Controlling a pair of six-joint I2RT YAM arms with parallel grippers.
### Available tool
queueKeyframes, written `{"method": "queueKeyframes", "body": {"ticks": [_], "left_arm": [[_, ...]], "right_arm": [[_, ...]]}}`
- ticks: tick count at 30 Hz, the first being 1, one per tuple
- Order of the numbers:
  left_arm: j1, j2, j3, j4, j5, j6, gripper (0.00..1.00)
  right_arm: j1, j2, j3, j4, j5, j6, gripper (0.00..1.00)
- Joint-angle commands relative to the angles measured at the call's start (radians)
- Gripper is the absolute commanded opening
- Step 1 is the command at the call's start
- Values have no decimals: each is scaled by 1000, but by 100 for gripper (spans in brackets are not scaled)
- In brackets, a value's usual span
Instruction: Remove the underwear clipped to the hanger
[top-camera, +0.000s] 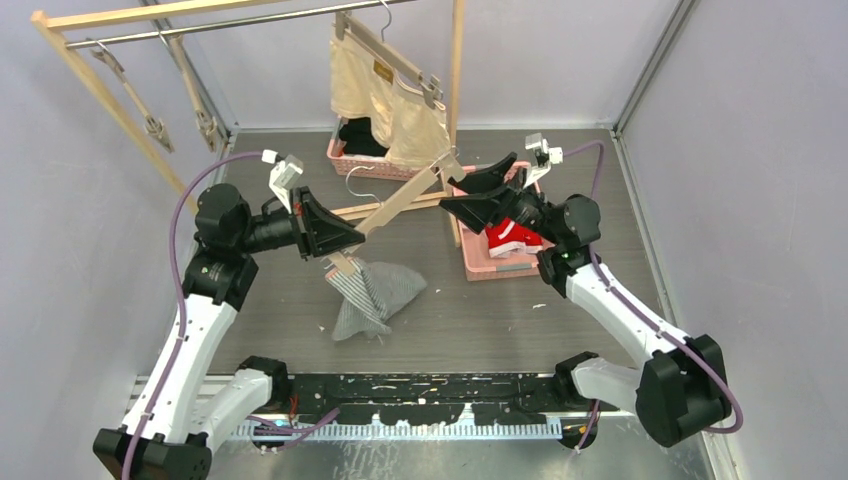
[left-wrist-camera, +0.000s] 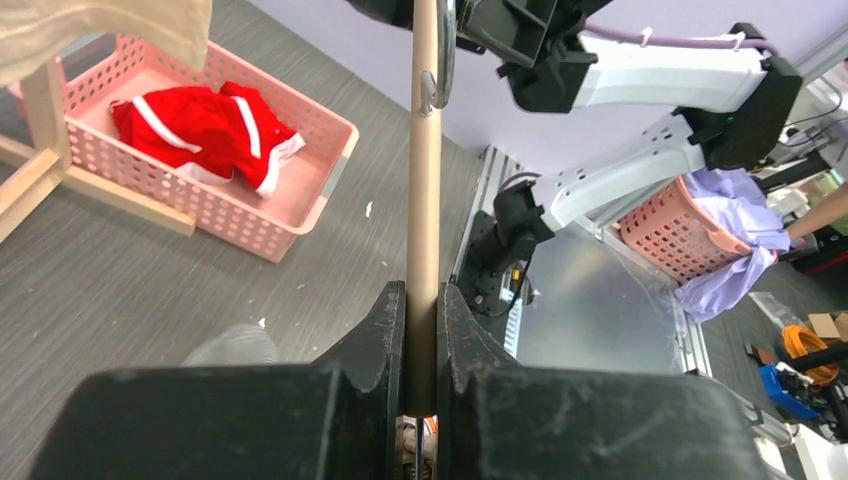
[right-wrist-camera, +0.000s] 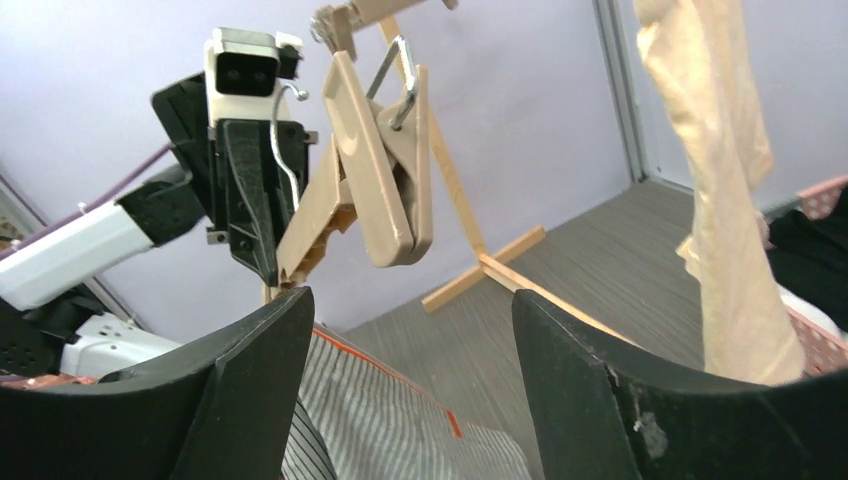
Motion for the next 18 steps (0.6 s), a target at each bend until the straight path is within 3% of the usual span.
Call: {"method": "queueKeyframes", "body": {"ticks": [1, 11, 15, 18], "left_arm": [[-48, 10, 4, 189, -41, -112, 0], [-113, 43, -1, 248, -118, -135, 0], [-121, 52, -2, 251, -132, -139, 0], [-124, 55, -18, 278, -138, -151, 0]], "right_arm": [[49, 30, 20, 251, 49, 93, 78], [161, 123, 109, 316, 106, 70, 74], [188, 169, 153, 336, 122, 77, 61], [203, 193, 170, 342, 140, 73, 59]]}}
